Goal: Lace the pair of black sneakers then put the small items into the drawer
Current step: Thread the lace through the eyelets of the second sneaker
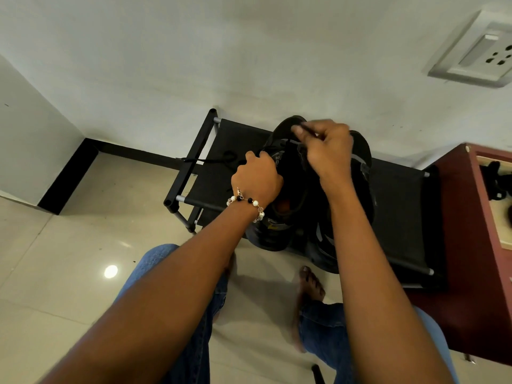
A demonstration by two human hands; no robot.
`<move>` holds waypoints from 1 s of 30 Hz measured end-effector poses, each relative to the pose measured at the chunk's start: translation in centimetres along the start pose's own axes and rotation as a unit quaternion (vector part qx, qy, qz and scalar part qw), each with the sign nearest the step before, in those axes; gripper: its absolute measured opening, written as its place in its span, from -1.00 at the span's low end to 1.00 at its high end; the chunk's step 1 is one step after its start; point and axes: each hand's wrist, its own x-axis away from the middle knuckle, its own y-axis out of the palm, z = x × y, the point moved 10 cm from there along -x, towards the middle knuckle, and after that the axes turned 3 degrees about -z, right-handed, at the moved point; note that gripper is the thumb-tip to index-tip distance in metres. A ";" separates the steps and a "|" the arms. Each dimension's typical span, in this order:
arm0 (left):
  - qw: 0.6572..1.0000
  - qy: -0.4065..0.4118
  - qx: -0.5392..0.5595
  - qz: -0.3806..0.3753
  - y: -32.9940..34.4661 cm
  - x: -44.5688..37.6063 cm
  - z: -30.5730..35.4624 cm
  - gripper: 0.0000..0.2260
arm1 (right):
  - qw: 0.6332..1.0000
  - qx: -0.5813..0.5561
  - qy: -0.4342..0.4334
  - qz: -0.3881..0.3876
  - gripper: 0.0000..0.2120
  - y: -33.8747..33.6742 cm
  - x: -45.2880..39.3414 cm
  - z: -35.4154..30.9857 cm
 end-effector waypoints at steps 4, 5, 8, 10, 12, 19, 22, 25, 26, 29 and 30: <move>1.000 -0.001 0.002 0.006 -0.2 0.1 0.0 -0.70 | 0.974 -0.221 0.053 -0.021 -0.77 -0.7 0.2 0.1; 1.000 -0.002 0.003 0.007 -0.3 0.1 0.0 -0.71 | 0.964 -0.256 0.064 -0.030 -0.74 -0.6 0.4 0.2; 1.000 -0.004 0.002 0.007 -0.4 0.2 0.0 -0.73 | 0.900 -0.419 0.110 -0.047 -0.73 0.3 0.9 0.9; 1.000 -0.005 0.003 0.006 -0.4 0.2 0.0 -0.73 | 0.899 -0.421 0.121 -0.022 -0.73 -0.2 0.7 1.6; 1.000 -0.003 0.001 0.006 -0.3 0.2 0.0 -0.72 | 0.965 -0.250 0.075 0.008 -0.75 -1.4 0.3 1.3; 1.000 -0.001 0.002 0.009 -0.2 0.1 0.0 -0.67 | 0.915 0.383 -0.059 -0.114 -0.69 3.8 -0.1 0.1; 1.000 -0.004 0.003 0.010 -0.1 0.0 -0.1 -0.67 | 0.907 0.405 -0.073 -0.091 -0.78 3.9 0.1 -0.6; 1.000 -0.004 0.002 0.007 -0.1 0.1 0.0 -0.67 | 0.991 0.133 -0.014 -0.026 -0.85 1.5 -0.2 -0.2; 1.000 -0.004 0.002 0.008 -0.2 0.1 0.0 -0.68 | 0.999 -0.030 0.022 -0.001 -0.89 0.5 -0.2 0.2; 1.000 -0.005 0.001 0.011 -0.3 0.1 0.0 -0.68 | 0.914 -0.401 0.065 0.013 -0.90 -1.2 -0.1 -0.2; 1.000 -0.005 0.000 0.011 -0.3 0.2 0.0 -0.68 | 0.870 -0.488 0.073 0.002 -0.88 -1.2 -0.1 -0.3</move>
